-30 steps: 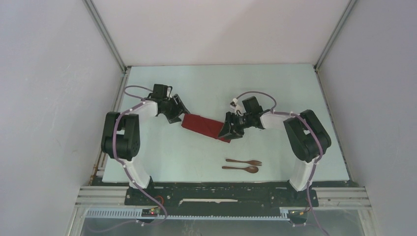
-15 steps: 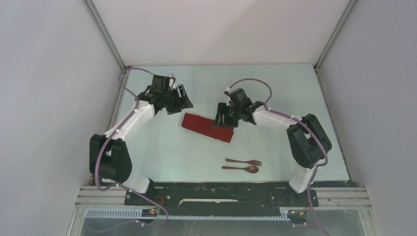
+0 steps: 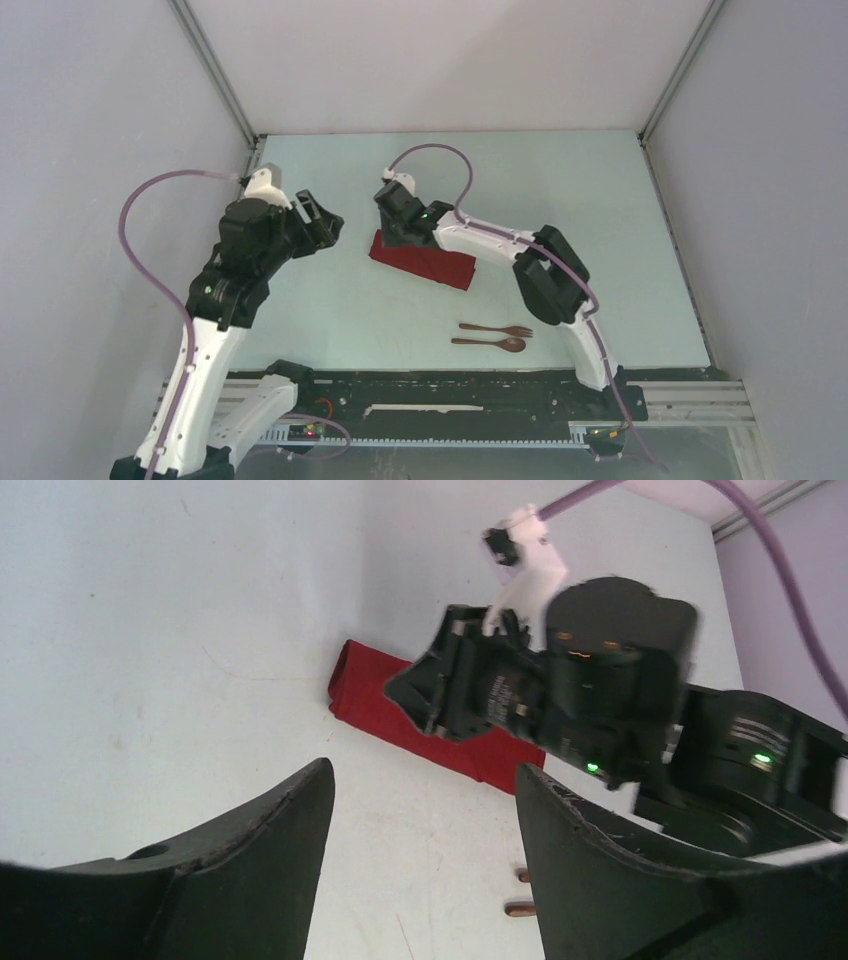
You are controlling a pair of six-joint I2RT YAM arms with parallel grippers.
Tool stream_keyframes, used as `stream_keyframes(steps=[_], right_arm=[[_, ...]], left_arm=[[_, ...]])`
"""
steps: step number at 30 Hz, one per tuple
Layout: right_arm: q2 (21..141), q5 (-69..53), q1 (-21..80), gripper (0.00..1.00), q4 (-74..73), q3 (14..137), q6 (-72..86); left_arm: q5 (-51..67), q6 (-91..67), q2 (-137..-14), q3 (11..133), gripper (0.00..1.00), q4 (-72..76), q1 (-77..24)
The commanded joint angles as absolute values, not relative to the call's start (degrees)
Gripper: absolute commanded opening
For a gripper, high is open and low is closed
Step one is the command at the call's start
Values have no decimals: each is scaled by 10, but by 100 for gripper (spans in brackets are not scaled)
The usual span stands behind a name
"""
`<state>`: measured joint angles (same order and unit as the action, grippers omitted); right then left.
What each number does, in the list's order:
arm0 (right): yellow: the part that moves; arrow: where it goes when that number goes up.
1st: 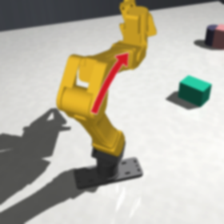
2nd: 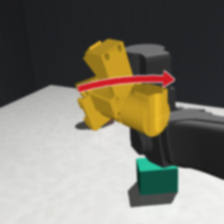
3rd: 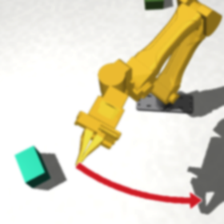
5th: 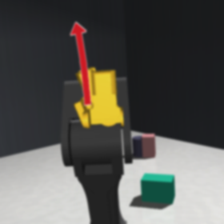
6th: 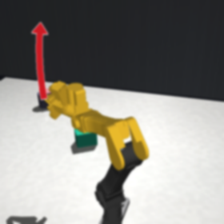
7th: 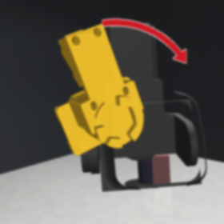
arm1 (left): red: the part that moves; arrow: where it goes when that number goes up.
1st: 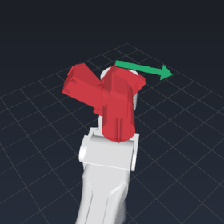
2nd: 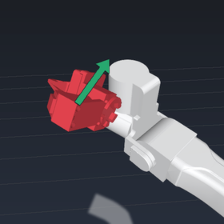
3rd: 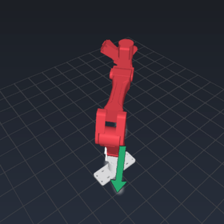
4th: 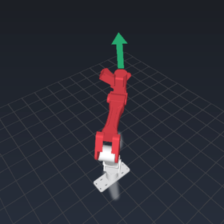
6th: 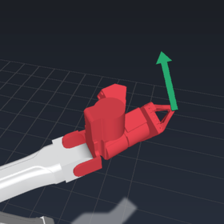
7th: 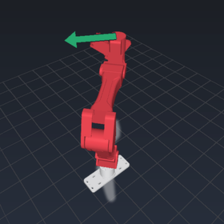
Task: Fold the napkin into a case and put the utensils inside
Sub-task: Rotate the smaller rectangle-folded napkin at the center of the board.
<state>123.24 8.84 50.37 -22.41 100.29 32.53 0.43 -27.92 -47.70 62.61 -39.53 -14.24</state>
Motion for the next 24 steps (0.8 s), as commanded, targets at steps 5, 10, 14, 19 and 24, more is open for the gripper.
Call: stream_keyframes(steps=[5, 10, 14, 19, 24], right_arm=[[1341, 172, 538, 31, -297, 1126, 288], [1348, 97, 555, 26, -273, 1114, 213], [1316, -52, 571, 25, -261, 1047, 153], [1204, -192, 599, 31, -243, 892, 98], [1062, -133, 606, 54, -288, 813, 164]], left_arm=[[-4, -262, -431, 624, 74, -445, -140], [-4, -259, -420, 625, 74, -449, -140], [14, -260, -417, 631, 74, -450, -140], [32, -264, -423, 638, 74, -443, -140], [43, -270, -439, 621, 74, -421, -141]])
